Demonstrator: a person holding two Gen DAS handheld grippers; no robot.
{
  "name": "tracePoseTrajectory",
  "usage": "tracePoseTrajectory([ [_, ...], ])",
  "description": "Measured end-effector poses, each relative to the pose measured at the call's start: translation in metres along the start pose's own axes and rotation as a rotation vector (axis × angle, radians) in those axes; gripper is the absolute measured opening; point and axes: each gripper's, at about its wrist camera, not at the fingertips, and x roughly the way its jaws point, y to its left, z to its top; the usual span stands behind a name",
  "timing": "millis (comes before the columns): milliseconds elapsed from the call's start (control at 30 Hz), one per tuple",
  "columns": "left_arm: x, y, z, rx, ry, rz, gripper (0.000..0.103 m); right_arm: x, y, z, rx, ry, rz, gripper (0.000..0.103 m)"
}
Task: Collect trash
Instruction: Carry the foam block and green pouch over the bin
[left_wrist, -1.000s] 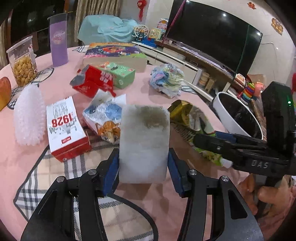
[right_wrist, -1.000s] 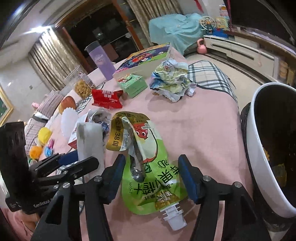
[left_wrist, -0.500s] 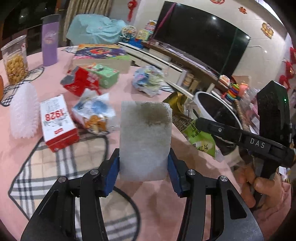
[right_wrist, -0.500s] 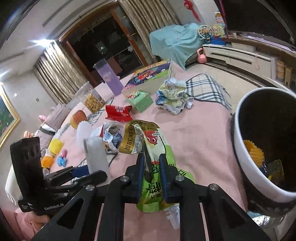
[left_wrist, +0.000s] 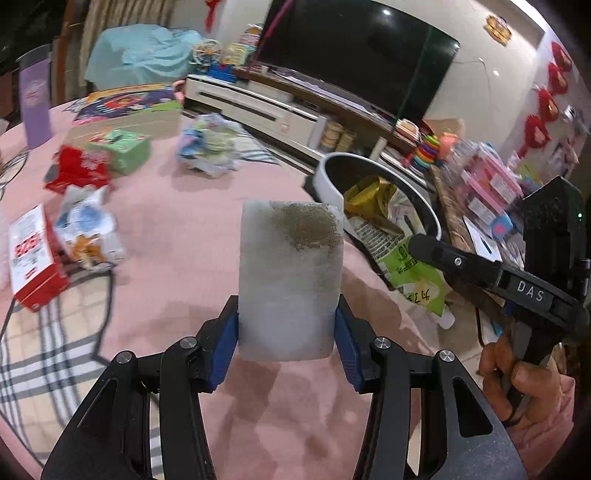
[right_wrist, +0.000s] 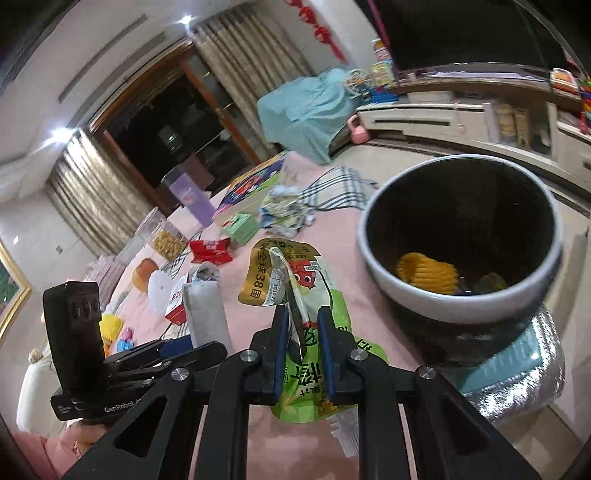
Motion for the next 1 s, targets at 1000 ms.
tracePoseTrajectory([
  [1000, 0.061, -0.085, 0.077, 0.206, 0.075, -0.05, 0.048, -0.027, -0.071, 0.062, 0.018, -0.101, -0.173, 0.016],
])
